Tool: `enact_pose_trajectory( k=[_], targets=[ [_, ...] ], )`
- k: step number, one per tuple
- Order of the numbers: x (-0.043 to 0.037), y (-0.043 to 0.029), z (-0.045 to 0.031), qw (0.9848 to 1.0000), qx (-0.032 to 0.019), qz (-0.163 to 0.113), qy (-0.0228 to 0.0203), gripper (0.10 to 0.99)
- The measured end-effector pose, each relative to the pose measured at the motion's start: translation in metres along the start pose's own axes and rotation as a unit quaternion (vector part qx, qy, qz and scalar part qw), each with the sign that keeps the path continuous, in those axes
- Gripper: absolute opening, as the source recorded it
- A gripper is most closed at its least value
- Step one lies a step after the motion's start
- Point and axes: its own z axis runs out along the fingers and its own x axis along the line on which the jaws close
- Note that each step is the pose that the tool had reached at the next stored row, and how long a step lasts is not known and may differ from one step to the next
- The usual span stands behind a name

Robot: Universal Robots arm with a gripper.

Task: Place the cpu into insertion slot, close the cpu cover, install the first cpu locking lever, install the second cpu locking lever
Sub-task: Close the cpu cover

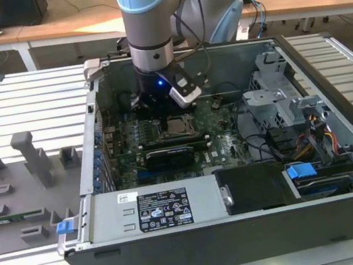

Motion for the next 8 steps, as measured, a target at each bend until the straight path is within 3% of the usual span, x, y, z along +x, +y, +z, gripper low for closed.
enact_pose_trajectory(
  k=[3, 8],
  targets=[
    [-0.0004, 0.0001, -0.0037, 1.0, 0.0001, 0.0, 0.0001, 0.106],
    [0.0013, -0.0005, -0.0027, 1.0, 0.0001, 0.0, 0.0002, 0.106]
  ],
)
